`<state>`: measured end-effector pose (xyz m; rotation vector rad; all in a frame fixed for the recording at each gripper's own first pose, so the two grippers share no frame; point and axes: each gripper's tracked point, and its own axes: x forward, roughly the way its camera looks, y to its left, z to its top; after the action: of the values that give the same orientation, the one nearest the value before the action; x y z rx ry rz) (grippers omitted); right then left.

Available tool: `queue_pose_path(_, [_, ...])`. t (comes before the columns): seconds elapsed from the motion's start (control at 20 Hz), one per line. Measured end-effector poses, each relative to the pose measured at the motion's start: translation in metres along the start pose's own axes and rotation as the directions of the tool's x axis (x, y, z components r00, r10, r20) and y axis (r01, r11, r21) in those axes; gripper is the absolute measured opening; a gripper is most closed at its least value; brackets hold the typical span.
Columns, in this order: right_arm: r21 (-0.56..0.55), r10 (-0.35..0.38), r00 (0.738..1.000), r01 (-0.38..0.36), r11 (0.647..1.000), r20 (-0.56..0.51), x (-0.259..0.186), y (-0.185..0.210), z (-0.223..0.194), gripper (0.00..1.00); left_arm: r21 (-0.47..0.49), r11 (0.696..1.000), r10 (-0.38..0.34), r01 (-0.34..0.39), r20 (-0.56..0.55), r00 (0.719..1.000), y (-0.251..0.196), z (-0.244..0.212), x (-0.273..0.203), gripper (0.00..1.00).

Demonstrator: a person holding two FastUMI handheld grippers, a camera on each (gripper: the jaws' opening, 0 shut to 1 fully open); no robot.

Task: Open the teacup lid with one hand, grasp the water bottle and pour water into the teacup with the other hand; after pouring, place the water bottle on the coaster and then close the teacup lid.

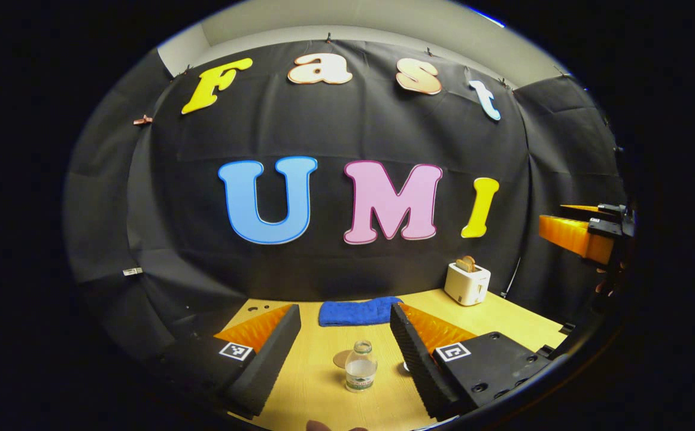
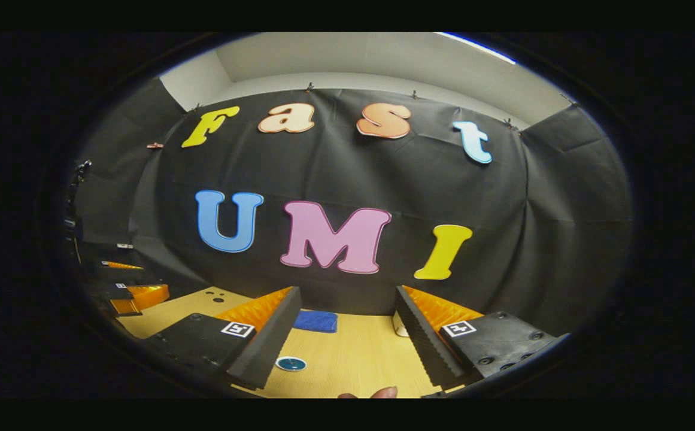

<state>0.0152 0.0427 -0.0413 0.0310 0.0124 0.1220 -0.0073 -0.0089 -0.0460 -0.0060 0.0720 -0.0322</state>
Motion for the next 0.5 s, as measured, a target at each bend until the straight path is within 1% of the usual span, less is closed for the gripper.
queue_pose_path(0.1, [0.007, 0.041, 0.999, -0.041, 0.999, -0.032, 0.011, 0.014, -0.033, 0.96, -0.020, 1.000, -0.024, 0.024, -0.028, 0.999, -0.005, -0.025, 0.008, 0.95])
queue_pose_path(0.2, [0.017, 0.083, 0.993, -0.082, 0.996, -0.078, 0.022, 0.028, -0.074, 0.96, -0.039, 0.999, -0.034, 0.031, -0.065, 0.997, -0.007, -0.056, 0.017, 0.95])
queue_pose_path(0.35, [0.025, 0.127, 0.982, -0.125, 0.992, -0.138, 0.038, 0.050, -0.139, 0.97, -0.046, 0.999, -0.006, 0.001, -0.124, 0.992, 0.000, -0.104, 0.033, 0.95])
queue_pose_path(0.5, [0.028, 0.176, 0.966, -0.174, 0.984, -0.187, 0.055, 0.072, -0.201, 0.96, -0.058, 0.998, 0.017, -0.025, -0.142, 0.990, 0.004, -0.140, 0.052, 0.95])
